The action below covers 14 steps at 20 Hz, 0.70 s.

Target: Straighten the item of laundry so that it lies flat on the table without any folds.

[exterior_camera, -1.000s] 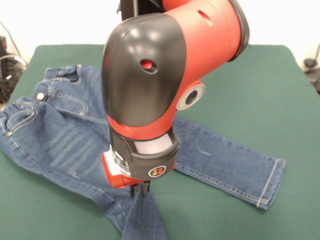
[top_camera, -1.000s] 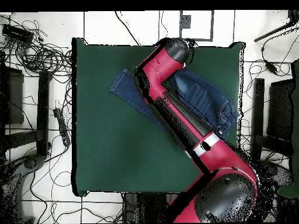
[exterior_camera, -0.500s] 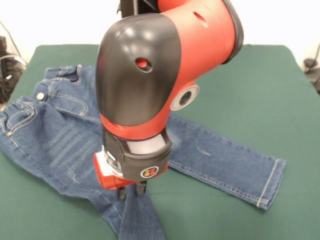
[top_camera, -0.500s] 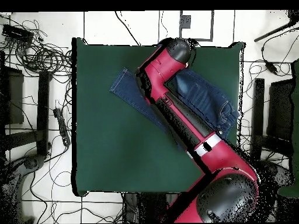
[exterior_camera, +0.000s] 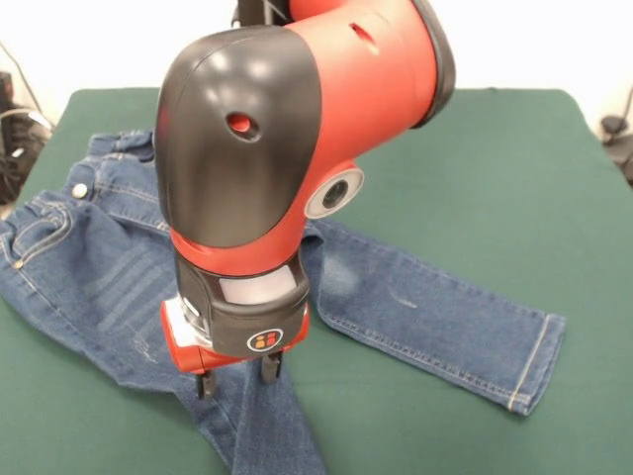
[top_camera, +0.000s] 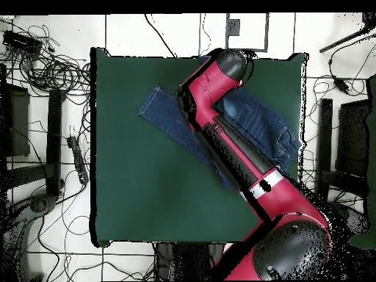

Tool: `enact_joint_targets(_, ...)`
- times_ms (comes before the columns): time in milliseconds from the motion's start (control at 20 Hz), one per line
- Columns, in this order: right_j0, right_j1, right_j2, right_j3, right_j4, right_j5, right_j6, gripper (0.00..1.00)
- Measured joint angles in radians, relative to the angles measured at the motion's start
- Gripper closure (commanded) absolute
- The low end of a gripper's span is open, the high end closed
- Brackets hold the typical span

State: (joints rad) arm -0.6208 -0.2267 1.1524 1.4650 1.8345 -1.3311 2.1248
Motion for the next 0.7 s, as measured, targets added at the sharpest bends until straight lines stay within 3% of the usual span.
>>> enact_joint_targets(700,0.000,0.029,0.004,0.000,-0.001,0.010,0.000,0.00)
